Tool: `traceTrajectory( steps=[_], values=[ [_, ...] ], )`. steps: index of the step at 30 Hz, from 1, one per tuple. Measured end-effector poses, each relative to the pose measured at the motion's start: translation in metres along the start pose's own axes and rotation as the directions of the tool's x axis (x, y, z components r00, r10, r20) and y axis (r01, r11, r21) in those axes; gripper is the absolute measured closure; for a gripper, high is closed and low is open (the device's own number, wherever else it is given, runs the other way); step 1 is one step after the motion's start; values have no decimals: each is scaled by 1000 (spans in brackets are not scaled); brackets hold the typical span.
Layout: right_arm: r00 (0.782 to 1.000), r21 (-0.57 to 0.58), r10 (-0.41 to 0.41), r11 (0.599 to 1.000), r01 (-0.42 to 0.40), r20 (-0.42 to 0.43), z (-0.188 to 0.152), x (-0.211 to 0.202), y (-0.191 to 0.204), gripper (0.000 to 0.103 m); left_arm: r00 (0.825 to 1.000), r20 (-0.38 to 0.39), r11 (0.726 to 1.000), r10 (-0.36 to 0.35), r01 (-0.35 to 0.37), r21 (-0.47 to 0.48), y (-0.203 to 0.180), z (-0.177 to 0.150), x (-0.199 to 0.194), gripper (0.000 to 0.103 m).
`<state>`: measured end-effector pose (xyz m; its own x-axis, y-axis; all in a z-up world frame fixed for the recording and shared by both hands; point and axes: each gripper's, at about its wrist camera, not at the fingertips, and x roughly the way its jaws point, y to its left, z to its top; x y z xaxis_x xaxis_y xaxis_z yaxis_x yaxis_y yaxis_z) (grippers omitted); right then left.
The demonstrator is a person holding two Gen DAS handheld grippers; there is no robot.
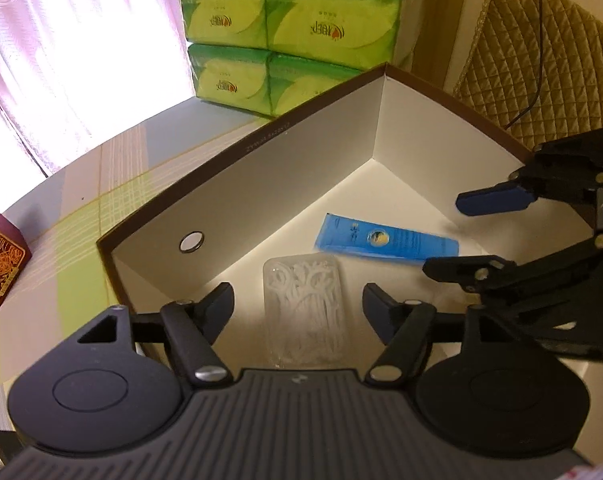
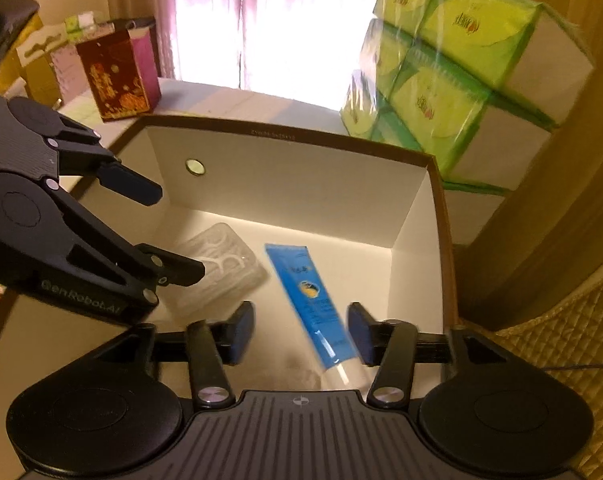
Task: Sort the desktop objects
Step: 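Open both tools to drop the tube and floss-pick case into the box, then withdraw both tools from the box toward the red candy packet and white clip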
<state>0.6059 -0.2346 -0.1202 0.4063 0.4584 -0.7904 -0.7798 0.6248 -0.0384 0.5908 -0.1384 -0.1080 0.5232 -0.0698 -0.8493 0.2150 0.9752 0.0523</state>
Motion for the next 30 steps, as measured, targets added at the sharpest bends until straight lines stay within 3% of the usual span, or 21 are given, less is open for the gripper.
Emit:
traceTrajectory(
  steps=[4, 10, 13, 20, 30],
  values=[
    [999, 21, 31, 999, -31, 19, -5, -20, 1, 33, 1000, 15, 1000, -12, 12, -8, 2, -6, -12, 34],
    [997, 73, 69, 995, -72, 42, -14, -49, 7, 8, 998, 48, 999, -32, 33, -15, -3, -16, -36, 18],
    [995, 106, 81, 991, -87, 60, -18, -64, 11, 2, 998, 60, 999, -33, 34, -21, -8, -23, -48, 15],
    [994, 151, 86, 984, -95, 67, -30, -91, 23, 2, 998, 60, 997, -22, 27, -72, -16, -40, -76, 9],
    [997, 245, 28, 969, -44, 68, -56, -123, 38, 2, 998, 56, 992, 21, -14, -122, -21, -70, -122, 8]
  ],
)
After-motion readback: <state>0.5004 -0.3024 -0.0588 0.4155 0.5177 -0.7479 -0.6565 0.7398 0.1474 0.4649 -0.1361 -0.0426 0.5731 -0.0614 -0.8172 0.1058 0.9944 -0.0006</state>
